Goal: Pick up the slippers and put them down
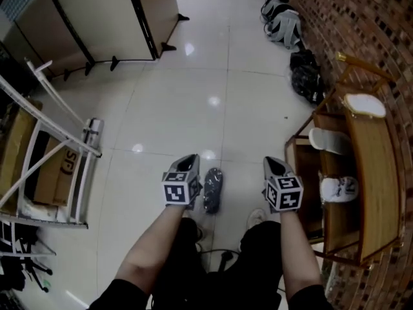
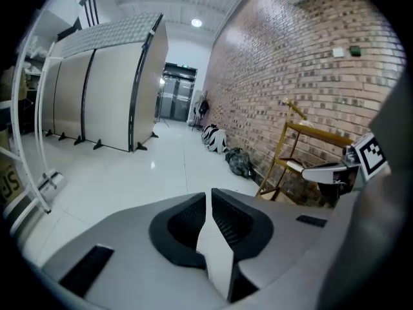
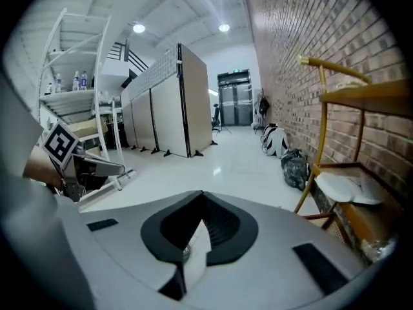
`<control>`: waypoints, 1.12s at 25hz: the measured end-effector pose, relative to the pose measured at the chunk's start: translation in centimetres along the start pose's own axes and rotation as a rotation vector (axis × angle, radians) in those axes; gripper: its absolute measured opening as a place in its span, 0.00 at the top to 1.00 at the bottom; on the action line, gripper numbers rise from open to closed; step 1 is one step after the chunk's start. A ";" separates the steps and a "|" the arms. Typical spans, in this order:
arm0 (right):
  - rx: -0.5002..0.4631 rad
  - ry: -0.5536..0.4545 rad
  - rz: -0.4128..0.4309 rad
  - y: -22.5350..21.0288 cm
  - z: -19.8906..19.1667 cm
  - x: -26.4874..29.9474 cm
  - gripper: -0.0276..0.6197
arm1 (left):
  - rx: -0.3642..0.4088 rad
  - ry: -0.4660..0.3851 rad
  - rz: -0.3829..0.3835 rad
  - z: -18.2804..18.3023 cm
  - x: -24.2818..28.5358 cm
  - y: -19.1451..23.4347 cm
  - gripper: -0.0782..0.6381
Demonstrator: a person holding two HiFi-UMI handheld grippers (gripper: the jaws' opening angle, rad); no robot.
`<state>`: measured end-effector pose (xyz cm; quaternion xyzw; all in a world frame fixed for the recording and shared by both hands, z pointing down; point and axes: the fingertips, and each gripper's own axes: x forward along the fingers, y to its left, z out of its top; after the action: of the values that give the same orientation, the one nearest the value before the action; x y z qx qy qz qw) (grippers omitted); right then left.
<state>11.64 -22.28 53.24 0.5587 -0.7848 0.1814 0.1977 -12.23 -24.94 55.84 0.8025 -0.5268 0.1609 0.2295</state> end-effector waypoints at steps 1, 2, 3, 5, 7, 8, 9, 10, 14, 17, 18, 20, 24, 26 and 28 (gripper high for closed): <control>0.003 -0.029 -0.002 0.2 0.9 -1.1 0.94 | 0.002 -0.033 -0.001 1.0 -1.0 -0.3 0.85; 0.007 -0.059 -0.004 0.4 1.7 -2.2 0.94 | 0.002 -0.063 -0.003 1.9 -2.0 -0.5 0.85; 0.011 -0.087 -0.007 0.7 2.4 -3.3 0.94 | 0.001 -0.087 -0.006 2.7 -3.1 -0.9 0.85; 0.010 -0.136 -0.016 1.3 3.5 -5.8 0.94 | 0.000 -0.126 -0.013 3.9 -5.5 -1.5 0.85; 0.000 -0.184 -0.026 2.0 4.8 -8.0 0.94 | 0.012 -0.177 -0.017 5.4 -7.7 -1.7 0.85; -0.010 -0.214 -0.030 2.3 5.9 -8.9 0.94 | 0.022 -0.211 -0.016 6.6 -8.7 -1.7 0.85; -0.023 -0.246 -0.032 2.5 7.1 -9.6 0.94 | 0.032 -0.250 -0.018 8.1 -9.6 -1.7 0.85; -0.035 -0.276 -0.031 2.7 8.2 -10.3 0.94 | 0.040 -0.285 -0.023 9.4 -10.6 -1.8 0.85; -0.077 -0.336 -0.040 4.4 9.3 -14.2 0.94 | 0.093 -0.348 -0.040 10.7 -15.0 -3.4 0.85; -0.084 -0.387 -0.050 5.1 9.5 -16.5 0.94 | 0.138 -0.394 -0.053 11.3 -17.7 -4.5 0.85; -0.079 -0.409 -0.045 5.4 9.7 -17.2 0.94 | 0.147 -0.411 -0.056 11.6 -18.5 -4.8 0.85; -0.066 -0.455 -0.037 6.1 10.1 -18.3 0.94 | 0.162 -0.439 -0.060 11.9 -19.9 -5.1 0.85; -0.055 -0.514 -0.020 7.2 10.4 -20.0 0.94 | 0.165 -0.491 -0.080 11.8 -22.2 -6.2 0.85; -0.063 -0.549 -0.014 7.9 10.3 -21.3 0.94 | 0.160 -0.526 -0.093 11.5 -23.6 -7.0 0.85; -0.066 -0.587 -0.010 8.4 10.5 -22.5 0.94 | 0.164 -0.562 -0.105 11.3 -25.0 -7.6 0.85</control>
<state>9.28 -6.88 32.21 0.5842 -0.8113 -0.0146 -0.0186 -14.88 -9.11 32.32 0.8575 -0.5127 -0.0377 0.0172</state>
